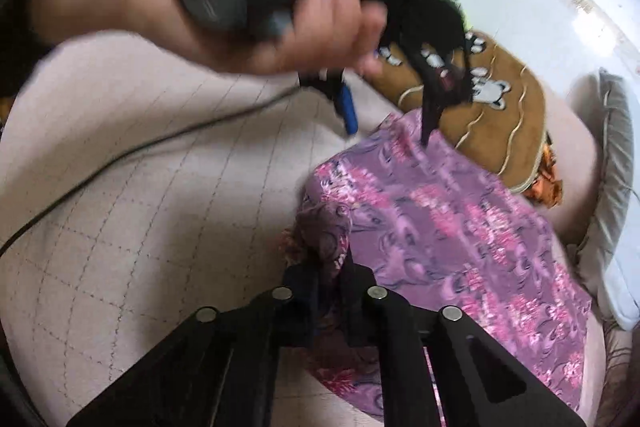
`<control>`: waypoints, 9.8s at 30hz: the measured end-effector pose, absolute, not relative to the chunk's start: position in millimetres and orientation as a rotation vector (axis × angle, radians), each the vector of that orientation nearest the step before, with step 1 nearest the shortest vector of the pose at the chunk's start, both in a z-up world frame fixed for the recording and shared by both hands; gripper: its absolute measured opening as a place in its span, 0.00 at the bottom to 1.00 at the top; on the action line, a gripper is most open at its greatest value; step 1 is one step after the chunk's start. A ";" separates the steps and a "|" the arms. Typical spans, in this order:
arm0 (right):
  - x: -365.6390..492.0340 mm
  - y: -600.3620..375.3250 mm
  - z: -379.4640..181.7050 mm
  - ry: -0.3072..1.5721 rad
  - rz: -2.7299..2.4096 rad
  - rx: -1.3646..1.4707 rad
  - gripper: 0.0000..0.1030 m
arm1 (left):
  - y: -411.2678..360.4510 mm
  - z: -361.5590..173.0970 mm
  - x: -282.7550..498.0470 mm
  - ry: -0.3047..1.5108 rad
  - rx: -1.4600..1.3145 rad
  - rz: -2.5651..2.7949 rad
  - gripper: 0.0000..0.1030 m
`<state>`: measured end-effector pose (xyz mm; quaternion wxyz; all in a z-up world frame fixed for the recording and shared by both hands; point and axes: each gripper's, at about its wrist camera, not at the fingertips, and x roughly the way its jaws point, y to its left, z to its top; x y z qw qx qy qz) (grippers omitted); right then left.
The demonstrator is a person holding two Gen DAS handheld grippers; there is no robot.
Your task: Fold small clothes
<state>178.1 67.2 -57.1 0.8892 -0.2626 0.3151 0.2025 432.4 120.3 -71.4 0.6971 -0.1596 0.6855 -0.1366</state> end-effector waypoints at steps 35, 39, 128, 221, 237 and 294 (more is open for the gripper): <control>152.4 -209.7 0.3 0.639 0.195 0.215 0.05 | -142.4 56.9 381.6 1.242 -0.075 -0.425 0.06; 142.3 -247.5 -8.6 0.637 0.160 0.274 0.05 | -200.8 40.0 374.8 1.266 -0.011 -0.443 0.06; 208.6 -413.3 -63.8 0.958 0.285 0.711 0.51 | -69.8 -10.8 272.0 1.389 -0.384 -0.561 0.59; 236.1 -339.6 -13.9 0.944 0.339 0.532 0.30 | -56.8 19.8 281.6 1.316 -0.474 -0.450 0.17; 170.0 -289.0 -9.3 0.937 0.276 0.554 0.32 | 29.5 32.1 222.9 1.284 -0.431 -0.343 0.10; 144.3 -238.3 1.9 0.855 0.477 0.378 0.33 | 35.7 30.9 165.0 1.143 -0.164 -0.294 0.44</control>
